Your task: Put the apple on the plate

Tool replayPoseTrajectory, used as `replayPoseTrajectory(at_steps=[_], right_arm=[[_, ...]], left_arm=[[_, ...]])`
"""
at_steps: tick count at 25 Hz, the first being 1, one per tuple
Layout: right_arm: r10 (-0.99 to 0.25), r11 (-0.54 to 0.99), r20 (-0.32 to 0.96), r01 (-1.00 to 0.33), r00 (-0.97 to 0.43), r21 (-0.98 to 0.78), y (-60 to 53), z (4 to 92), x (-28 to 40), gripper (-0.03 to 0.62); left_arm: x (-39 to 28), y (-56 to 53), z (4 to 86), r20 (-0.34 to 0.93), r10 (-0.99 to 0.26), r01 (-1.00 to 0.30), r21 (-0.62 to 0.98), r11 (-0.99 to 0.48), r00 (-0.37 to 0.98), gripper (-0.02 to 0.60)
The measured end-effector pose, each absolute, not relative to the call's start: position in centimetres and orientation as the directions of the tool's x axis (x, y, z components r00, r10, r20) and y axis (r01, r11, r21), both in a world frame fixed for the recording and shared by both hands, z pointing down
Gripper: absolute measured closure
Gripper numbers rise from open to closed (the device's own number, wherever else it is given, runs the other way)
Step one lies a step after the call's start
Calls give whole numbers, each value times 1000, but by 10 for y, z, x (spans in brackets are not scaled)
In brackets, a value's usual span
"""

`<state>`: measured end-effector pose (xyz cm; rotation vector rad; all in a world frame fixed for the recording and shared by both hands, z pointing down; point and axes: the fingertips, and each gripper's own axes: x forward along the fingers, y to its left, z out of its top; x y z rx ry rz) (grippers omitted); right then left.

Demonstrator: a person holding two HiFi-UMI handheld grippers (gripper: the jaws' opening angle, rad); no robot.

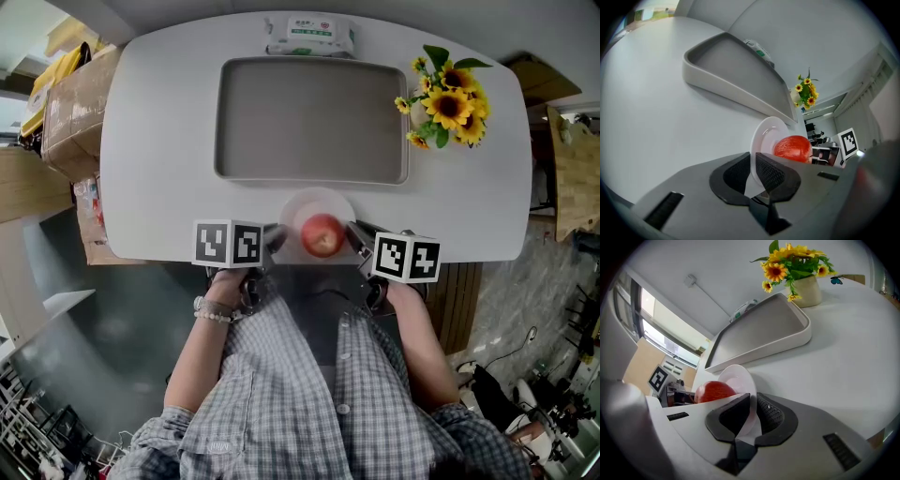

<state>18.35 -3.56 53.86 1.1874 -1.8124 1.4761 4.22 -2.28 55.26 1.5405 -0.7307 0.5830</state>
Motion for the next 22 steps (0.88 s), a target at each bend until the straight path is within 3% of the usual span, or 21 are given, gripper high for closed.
replayPoseTrajectory(at_steps=[22], right_arm=[[-332, -104, 807, -832, -488, -545, -51, 505, 179, 542]], left_arm=[[35, -56, 512, 699, -185, -715, 699, -33, 691, 543]])
